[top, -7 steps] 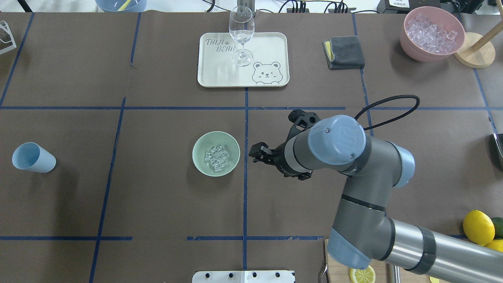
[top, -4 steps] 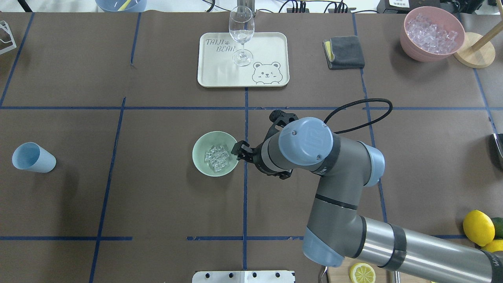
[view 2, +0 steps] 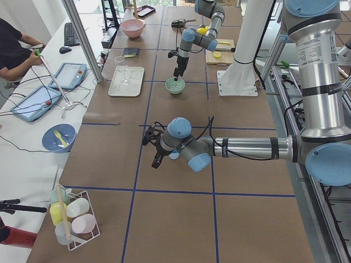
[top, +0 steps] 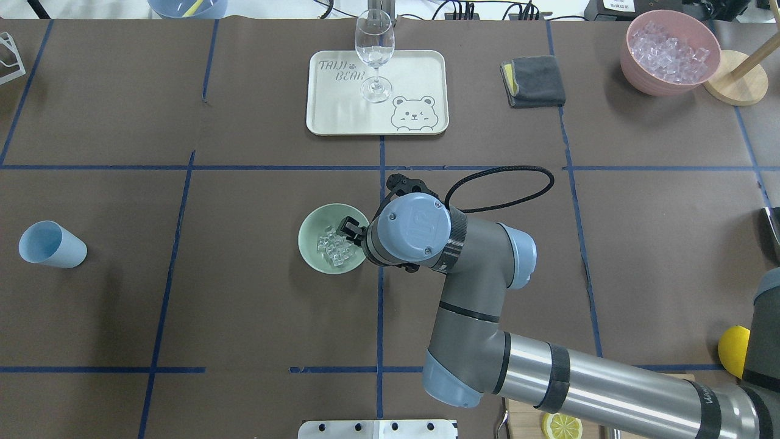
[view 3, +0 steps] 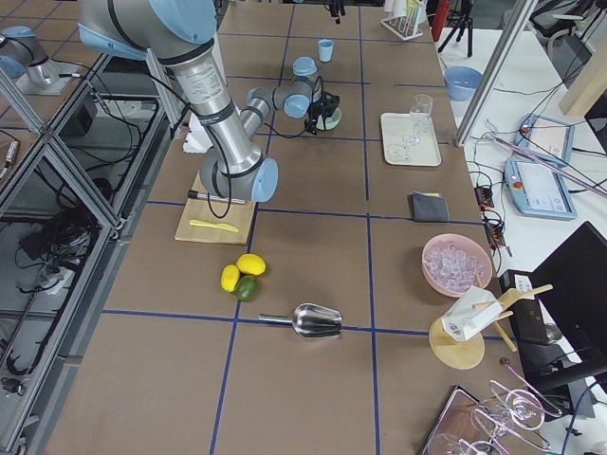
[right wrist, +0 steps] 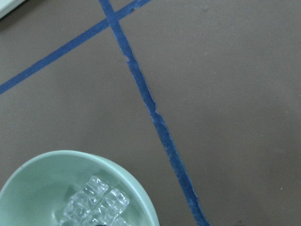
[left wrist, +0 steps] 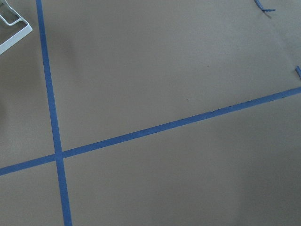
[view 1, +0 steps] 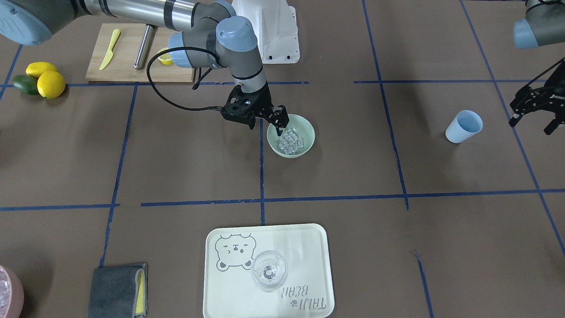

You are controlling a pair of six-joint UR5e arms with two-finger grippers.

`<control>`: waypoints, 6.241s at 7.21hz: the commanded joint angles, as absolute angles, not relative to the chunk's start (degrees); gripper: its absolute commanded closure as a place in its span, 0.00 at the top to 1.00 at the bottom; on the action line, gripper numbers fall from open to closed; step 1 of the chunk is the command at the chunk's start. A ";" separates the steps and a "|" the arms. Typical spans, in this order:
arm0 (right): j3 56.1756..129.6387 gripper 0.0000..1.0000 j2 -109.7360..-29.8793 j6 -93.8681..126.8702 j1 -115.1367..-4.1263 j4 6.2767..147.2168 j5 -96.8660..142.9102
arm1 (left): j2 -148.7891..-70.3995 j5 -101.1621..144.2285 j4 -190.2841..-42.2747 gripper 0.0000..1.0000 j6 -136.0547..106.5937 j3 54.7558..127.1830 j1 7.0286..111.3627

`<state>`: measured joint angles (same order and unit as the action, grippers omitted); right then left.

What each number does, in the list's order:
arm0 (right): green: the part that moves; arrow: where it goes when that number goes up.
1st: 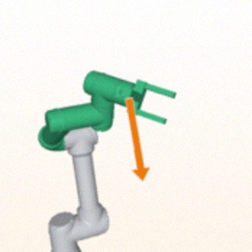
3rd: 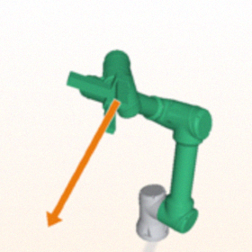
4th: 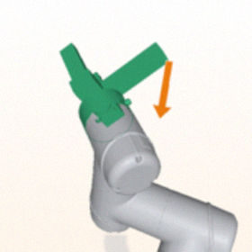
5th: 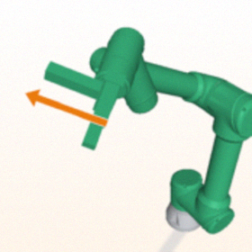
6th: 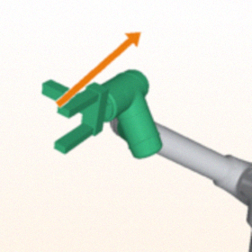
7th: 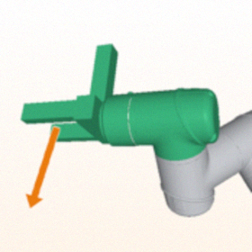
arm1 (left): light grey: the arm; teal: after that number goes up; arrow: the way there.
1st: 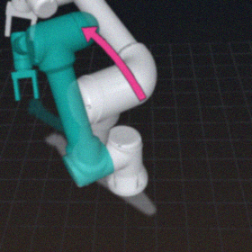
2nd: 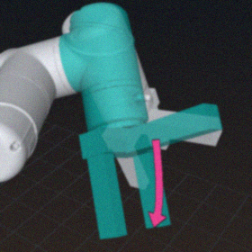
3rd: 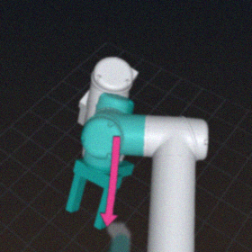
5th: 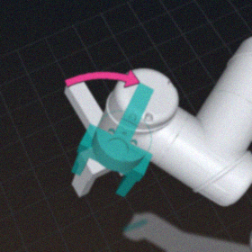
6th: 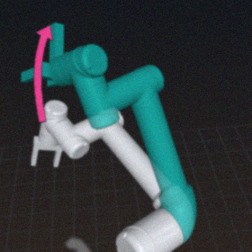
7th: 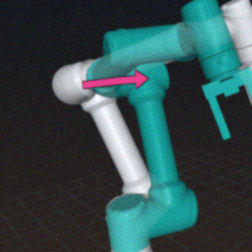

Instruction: Pour ice into bowl

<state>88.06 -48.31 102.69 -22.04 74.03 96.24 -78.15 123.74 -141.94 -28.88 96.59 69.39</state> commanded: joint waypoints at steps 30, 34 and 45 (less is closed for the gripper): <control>93.96 1.00 -95.98 45.36 -68.32 51.41 137.24 | -81.39 129.81 -120.50 1.00 -28.65 104.33 69.96; 93.16 1.00 -96.24 26.28 -78.71 64.61 138.52 | -76.99 136.31 -124.55 1.00 -20.58 101.87 74.05; 95.98 1.00 -90.09 -5.89 -88.24 97.30 134.74 | -79.54 134.56 -102.65 1.00 -5.36 100.80 83.41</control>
